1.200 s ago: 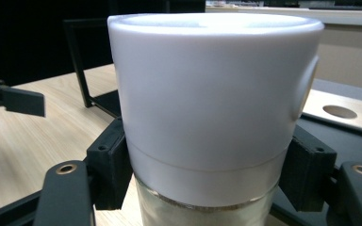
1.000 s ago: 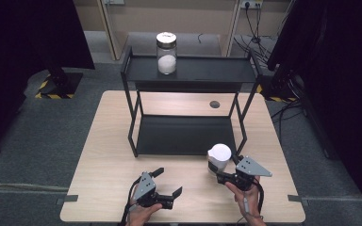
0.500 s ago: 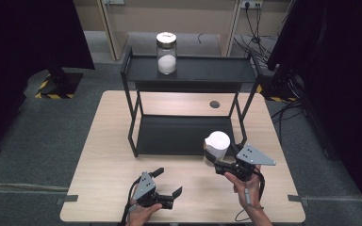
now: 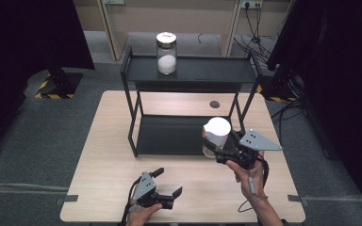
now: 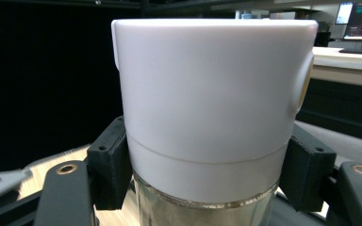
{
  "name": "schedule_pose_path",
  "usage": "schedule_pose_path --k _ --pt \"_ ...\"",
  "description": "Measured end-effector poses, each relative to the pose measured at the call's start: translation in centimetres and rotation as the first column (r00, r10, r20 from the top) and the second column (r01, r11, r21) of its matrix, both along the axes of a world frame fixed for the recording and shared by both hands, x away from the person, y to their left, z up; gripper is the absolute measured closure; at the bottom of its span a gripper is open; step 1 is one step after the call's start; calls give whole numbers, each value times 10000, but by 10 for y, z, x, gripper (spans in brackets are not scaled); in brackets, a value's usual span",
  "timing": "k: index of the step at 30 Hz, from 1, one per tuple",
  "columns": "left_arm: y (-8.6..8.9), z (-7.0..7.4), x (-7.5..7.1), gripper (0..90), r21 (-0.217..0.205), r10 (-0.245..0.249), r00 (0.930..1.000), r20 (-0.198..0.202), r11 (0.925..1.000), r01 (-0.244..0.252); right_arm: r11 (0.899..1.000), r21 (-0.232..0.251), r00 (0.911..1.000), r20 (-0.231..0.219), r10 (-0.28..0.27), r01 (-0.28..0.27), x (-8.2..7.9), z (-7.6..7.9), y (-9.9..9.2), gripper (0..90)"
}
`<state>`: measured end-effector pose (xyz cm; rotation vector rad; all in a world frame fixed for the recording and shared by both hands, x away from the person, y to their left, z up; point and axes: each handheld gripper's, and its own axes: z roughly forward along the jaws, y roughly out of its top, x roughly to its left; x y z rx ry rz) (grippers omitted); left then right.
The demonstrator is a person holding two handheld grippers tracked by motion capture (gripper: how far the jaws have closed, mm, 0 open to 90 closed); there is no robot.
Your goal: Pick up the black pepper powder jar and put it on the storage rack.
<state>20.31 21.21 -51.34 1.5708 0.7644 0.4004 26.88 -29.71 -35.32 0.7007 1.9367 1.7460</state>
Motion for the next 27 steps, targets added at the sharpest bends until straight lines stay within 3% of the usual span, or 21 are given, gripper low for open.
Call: schedule_pose_path --k 18,27 --pt "0 0 0 1 -51 10 10000 -33 10000 -10 9997 -130 9993 291 217 -213 23 72 16 309" --pt "0 0 0 1 -27 -3 10000 -38 10000 3 9993 -27 9993 82 362 -362 39 97 29 309"
